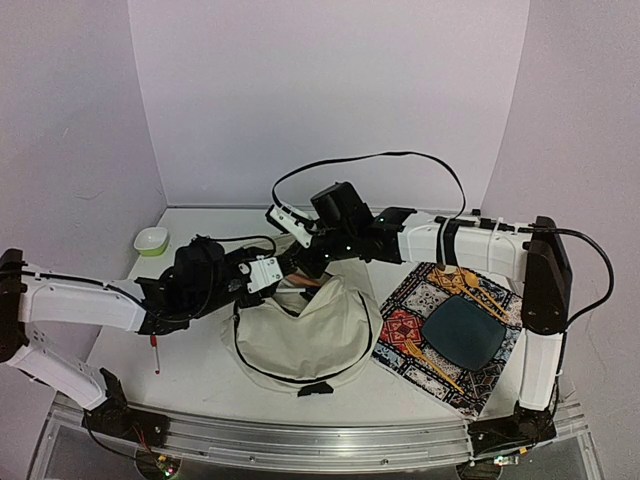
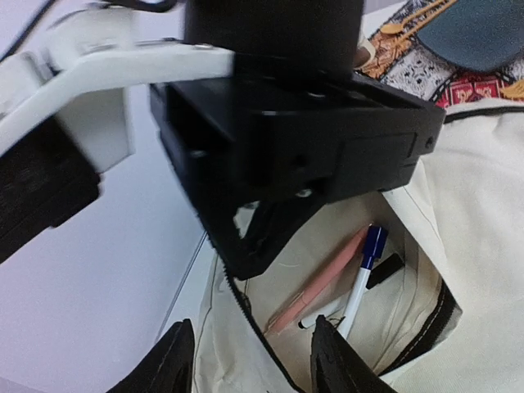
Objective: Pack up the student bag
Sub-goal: Place the pen in the student bag, then pick up the pen at the center of the board.
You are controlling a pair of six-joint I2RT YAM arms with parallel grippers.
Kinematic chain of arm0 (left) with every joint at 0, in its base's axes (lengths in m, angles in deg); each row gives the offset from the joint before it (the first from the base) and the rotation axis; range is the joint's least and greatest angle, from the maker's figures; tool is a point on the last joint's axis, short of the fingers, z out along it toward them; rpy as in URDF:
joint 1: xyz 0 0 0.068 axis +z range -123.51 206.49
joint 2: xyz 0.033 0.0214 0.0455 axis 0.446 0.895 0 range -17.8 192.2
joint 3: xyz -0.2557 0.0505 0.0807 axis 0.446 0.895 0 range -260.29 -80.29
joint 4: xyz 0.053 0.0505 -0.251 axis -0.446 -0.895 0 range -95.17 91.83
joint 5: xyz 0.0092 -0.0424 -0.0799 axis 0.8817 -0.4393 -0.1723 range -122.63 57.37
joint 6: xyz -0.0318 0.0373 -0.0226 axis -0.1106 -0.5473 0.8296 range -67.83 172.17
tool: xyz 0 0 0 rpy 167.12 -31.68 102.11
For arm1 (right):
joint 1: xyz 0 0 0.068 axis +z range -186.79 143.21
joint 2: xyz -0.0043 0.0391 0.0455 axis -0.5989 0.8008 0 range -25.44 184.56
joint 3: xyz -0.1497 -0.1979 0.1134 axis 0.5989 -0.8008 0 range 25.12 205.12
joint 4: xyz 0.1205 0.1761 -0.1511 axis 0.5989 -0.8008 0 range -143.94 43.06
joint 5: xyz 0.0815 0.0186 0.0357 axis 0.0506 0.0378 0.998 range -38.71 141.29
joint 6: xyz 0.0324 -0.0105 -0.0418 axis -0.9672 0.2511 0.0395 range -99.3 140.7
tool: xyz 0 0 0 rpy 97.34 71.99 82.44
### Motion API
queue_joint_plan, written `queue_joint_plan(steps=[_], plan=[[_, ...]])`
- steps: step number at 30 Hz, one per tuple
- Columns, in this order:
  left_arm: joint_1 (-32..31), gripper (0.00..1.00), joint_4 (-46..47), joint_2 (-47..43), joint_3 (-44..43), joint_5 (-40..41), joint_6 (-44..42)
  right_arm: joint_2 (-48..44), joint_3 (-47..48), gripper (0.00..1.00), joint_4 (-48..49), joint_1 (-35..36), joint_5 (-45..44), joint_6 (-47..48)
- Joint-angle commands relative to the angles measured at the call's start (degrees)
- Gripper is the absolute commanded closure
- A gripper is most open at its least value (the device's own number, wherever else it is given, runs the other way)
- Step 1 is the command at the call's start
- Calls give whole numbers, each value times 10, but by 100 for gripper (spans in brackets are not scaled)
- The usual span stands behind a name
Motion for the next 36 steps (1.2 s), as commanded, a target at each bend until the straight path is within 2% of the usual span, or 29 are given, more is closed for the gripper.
queue_joint_plan(steps=[1, 5, 10, 12, 19, 24, 27, 31, 36], plan=[[-2, 44, 10, -72, 35, 43, 141, -41, 30, 99, 36, 5, 13, -4], [-1, 40, 3, -105, 56, 96, 219, -38, 33, 99, 36, 5, 13, -4], [0, 22, -45, -133, 50, 214, 372, -38, 33, 99, 36, 5, 14, -5], [1, 16, -108, -141, 33, 238, 442, -38, 33, 99, 36, 5, 13, -5], [25, 14, -378, -104, -51, 264, 705, -36, 30, 100, 36, 5, 15, -5], [51, 16, -465, -102, -47, 210, 863, -36, 27, 100, 36, 4, 16, -6], [65, 18, -488, -111, -30, 180, 925, -35, 28, 100, 37, 5, 17, -6], [98, 18, -507, -131, -5, 124, 968, -36, 27, 100, 37, 5, 17, -4], [171, 22, -544, -134, 17, 20, 989, -36, 23, 100, 39, 4, 18, -5]])
